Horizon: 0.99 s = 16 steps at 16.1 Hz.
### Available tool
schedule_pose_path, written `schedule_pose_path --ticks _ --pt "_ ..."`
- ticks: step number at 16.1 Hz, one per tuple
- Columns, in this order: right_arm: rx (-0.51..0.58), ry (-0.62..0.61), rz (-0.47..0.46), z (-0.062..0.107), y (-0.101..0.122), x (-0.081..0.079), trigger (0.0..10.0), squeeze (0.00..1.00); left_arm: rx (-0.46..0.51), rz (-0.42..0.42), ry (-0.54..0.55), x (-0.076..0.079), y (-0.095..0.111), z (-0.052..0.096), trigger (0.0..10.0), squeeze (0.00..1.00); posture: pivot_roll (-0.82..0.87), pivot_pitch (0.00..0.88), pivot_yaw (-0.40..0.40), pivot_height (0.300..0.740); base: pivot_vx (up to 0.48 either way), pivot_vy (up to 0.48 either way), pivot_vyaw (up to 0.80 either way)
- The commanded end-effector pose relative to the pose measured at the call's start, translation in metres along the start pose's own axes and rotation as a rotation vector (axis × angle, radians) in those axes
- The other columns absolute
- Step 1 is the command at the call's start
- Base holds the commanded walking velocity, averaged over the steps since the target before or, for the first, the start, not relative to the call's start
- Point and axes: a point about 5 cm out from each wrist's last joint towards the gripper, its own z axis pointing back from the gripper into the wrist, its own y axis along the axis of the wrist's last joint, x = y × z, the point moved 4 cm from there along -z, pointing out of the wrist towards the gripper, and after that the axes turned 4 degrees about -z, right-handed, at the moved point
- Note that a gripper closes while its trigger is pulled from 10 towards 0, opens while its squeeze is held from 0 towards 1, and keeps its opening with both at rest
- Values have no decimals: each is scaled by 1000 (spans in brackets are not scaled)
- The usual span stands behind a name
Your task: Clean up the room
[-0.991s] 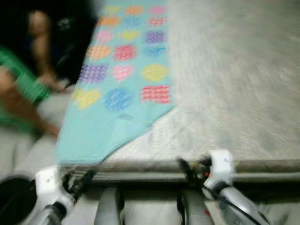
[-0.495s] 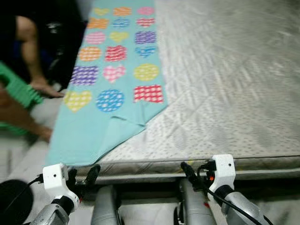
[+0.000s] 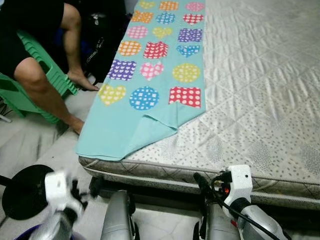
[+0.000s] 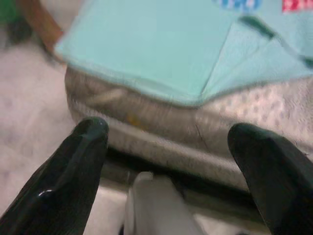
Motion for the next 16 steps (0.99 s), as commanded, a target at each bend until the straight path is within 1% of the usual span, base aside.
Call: schedule_pose_path --ticks 1,3,5,6,7,8,9,10,11,12,13,14,15,16 --pt "-8 10 -11 3 -2 -3 10000 0 -13 -14 32 -7 -4 0 10000 0 -91 191 55 586 0 0 0" --pt "-17 9 -19 6 -4 -3 10000 0 -24 -17 42 -10 -6 -9 10000 0 -109 200 56 586 0 0 0" --pt "-36 -4 -42 12 -6 -1 10000 0 -15 -29 40 -9 -2 -25 10000 0 -133 222 58 586 0 0 0" --pt "-42 -17 -53 14 -5 1 10000 0 -29 -44 38 -8 -3 -33 10000 0 -145 230 57 586 0 0 0" --pt "-31 -36 -53 17 0 2 10000 0 -28 -26 28 -5 -3 -43 10000 0 -158 248 60 586 0 0 0" --pt "3 -69 -58 21 7 6 10000 0 -41 -28 -3 3 -5 -57 10000 0 -184 263 64 586 0 0 0" --pt "31 -108 -74 26 11 11 10000 0 -63 -27 -35 16 -8 -74 10000 0 -204 273 68 586 0 0 0" --pt "38 -132 -83 30 12 13 10000 0 -69 -11 -54 24 -9 -83 10000 0 -216 280 70 586 0 0 0" --pt "43 -150 -89 32 12 15 10000 0 -76 -2 -66 30 -9 -88 10000 0 -220 283 72 586 0 0 0" --pt "58 -187 -95 37 15 20 10000 0 -76 -2 -88 40 -8 -96 10000 0 -231 290 75 586 0 0 0" --pt "128 -234 -55 39 35 24 10000 0 -64 -5 -140 63 -2 -108 10000 0 -246 308 85 586 0 0 0" --pt "136 -249 -64 36 39 26 10000 0 -63 1 -157 69 -2 -111 10000 0 -247 309 87 586 0 0 0" --pt "138 -255 -71 35 39 27 10000 0 -65 4 -161 72 -2 -112 10000 0 -245 311 88 586 0 0 0" --pt "124 -265 -71 35 35 28 10000 0 -68 11 -173 80 -1 -118 10000 0 -242 318 87 586 0 0 0"
